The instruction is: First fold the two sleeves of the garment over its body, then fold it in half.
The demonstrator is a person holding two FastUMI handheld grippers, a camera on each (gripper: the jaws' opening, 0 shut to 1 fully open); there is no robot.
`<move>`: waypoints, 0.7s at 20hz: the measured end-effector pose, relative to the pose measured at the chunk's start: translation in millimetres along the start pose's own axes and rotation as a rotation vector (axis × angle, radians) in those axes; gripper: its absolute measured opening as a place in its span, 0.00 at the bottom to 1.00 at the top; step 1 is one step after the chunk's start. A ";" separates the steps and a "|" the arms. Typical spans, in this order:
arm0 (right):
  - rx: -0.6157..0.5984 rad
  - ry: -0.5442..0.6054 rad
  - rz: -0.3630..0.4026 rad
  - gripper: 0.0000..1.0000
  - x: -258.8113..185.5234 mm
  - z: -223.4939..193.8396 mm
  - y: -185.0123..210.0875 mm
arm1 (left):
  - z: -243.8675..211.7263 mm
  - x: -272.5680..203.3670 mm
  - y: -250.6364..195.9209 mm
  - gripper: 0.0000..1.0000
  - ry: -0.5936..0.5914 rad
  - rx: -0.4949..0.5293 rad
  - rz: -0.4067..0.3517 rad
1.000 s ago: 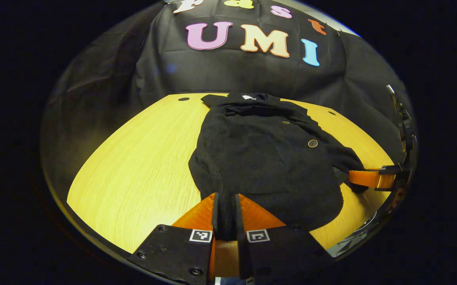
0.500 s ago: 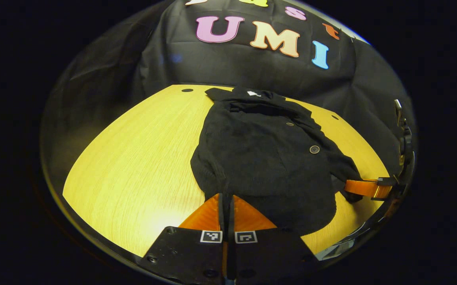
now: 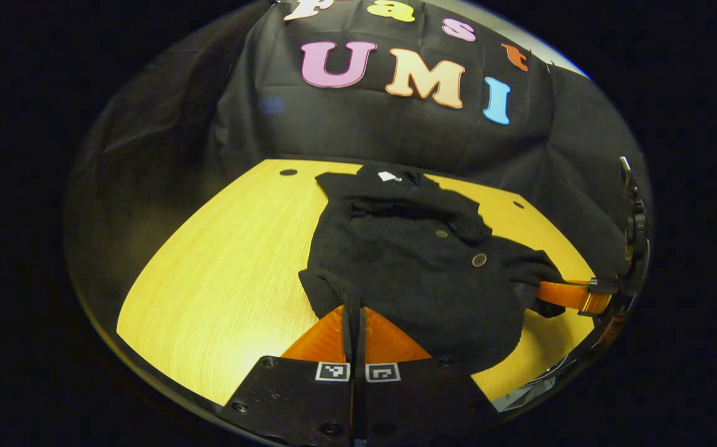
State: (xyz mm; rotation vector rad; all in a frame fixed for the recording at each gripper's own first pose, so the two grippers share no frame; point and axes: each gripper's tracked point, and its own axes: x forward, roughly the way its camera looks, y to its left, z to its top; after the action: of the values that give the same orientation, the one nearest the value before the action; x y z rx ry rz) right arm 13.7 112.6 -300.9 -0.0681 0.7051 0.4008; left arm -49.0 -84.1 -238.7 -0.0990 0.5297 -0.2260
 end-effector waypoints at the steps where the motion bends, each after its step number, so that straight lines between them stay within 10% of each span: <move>1: -0.010 -0.016 0.010 0.03 0.5 11.9 -0.6 | 11.5 2.8 -3.3 0.00 -0.015 -0.004 0.000; 14: -0.056 -0.213 0.047 0.03 40.2 168.4 -10.8 | 155.1 65.6 -14.9 0.00 -0.235 -0.022 -0.024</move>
State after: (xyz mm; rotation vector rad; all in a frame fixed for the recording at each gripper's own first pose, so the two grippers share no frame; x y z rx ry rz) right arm 149.3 148.9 -199.0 -0.0608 0.4861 0.4654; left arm 82.5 -108.8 -135.3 -0.1517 0.2975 -0.2289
